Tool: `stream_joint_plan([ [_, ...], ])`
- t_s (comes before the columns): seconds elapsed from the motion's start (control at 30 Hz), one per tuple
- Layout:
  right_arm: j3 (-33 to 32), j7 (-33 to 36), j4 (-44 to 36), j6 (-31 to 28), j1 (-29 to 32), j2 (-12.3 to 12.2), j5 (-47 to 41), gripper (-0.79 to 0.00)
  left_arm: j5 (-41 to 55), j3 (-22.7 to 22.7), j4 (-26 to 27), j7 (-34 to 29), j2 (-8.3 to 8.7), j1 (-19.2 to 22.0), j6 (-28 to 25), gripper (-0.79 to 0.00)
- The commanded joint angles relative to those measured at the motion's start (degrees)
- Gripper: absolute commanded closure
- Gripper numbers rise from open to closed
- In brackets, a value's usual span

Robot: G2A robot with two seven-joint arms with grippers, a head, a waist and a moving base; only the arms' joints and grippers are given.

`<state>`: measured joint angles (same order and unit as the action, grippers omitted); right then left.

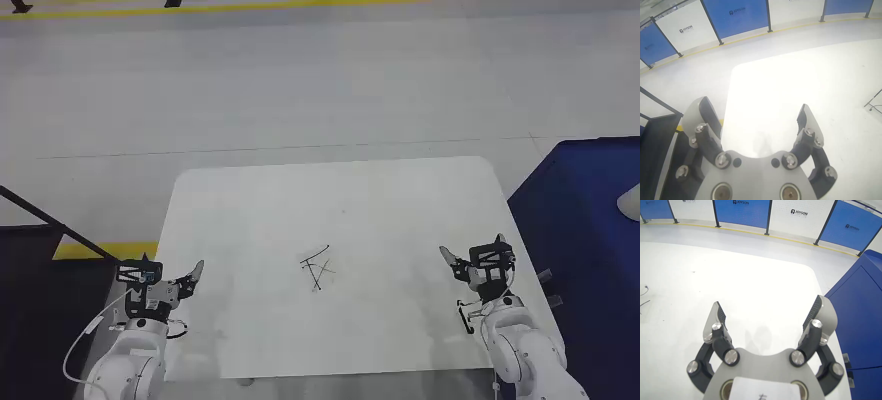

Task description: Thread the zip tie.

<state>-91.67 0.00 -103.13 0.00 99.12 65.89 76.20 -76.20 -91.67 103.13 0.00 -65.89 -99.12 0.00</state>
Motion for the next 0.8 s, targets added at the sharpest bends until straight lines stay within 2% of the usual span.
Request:
stream_joint_plan([
  [0.0,0.0,0.0,0.0,0.0,0.0,0.0,0.0,-0.785,0.54,0.1,-0.01,-0.2,-0.02,0.07,-0.28,-0.785],
  [0.07,0.01,0.2,0.05,-0.51,-0.28,0.0,-0.26,-0.785,3.96,-0.24,-0.17,-1.85,-0.08,1.05,-2.16,-0.785],
  [0.1,-0.05,1.27,0.33,-2.57,-1.25,-0.1,-0.57,-0.785,6.49,-0.99,-0.3,-2.44,-0.08,1.8,-3.18,-0.785],
  [0.3,2.62,9.69,-1.46,-19.01,-9.0,-0.93,1.79,-0.785,17.02,-5.96,-1.16,-2.38,-0.11,2.77,-6.2,-0.785],
  [0.37,4.93,14.75,-2.86,-25.8,-11.25,-1.19,2.76,-0.785,18.76,-6.77,-0.65,-1.96,-0.19,1.89,-6.34,-0.785],
  [0.5,9.99,25.94,-4.07,-34.19,-18.29,-1.17,-0.75,-0.785,19.91,-7.09,1.72,-1.1,-0.37,-0.47,-6.77,-0.785],
  [0.57,12.61,32.48,-3.65,-35.06,-21.81,-0.9,-4.85,-0.785,18.79,-6.73,2.4,0.35,-0.5,-1.37,-5.96,-0.785],
  [0.63,14.67,38.42,-3.93,-33.48,-25.79,-0.51,-10.24,-0.785,18.79,-6.73,2.4,0.35,-0.5,-1.37,-5.96,-0.785],
  [0.77,14.67,38.42,-3.93,-33.48,-25.79,-0.51,-10.24,-0.785,18.79,-6.73,2.4,0.35,-0.5,-1.37,-5.96,-0.785],
])
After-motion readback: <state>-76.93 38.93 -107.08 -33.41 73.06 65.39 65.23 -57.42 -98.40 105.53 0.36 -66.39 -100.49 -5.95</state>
